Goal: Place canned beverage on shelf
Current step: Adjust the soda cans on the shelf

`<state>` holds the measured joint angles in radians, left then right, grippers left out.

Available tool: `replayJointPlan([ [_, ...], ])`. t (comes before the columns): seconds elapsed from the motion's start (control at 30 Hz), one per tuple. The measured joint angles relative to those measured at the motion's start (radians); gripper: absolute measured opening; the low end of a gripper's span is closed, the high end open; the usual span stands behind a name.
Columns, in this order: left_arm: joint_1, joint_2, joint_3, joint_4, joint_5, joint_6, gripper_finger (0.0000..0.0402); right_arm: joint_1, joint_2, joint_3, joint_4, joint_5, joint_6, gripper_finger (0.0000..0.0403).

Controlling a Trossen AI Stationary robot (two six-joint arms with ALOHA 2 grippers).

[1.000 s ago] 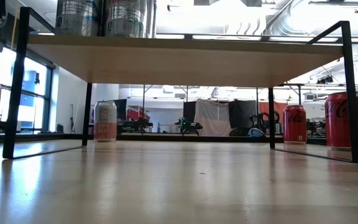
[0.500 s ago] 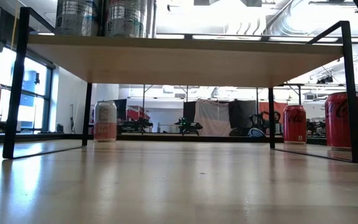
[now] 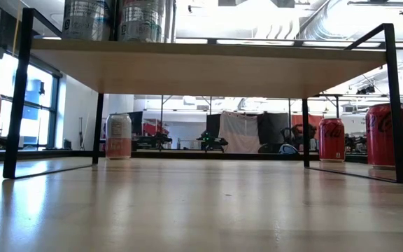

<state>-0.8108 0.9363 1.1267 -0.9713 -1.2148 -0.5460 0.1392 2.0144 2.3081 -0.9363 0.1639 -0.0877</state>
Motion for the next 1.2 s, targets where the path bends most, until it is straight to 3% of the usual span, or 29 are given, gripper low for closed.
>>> replayJointPlan([
  [0.27,0.0,0.004,0.0,0.053,0.001,0.032,0.0294,-0.016,-0.004,0.0,0.019,0.08,-0.027,0.025],
  [0.67,0.038,0.035,0.0,0.065,0.009,0.053,0.0294,-0.04,-0.002,0.0,-0.024,0.084,-0.001,0.025],
  [0.9,0.047,0.048,0.0,0.08,0.008,0.053,0.0294,-0.07,-0.002,0.0,-0.017,0.24,-0.014,0.025],
  [1.2,0.047,0.052,0.0,0.08,0.033,0.053,0.0294,-0.116,-0.001,0.0,-0.021,0.163,-0.018,0.025],
])
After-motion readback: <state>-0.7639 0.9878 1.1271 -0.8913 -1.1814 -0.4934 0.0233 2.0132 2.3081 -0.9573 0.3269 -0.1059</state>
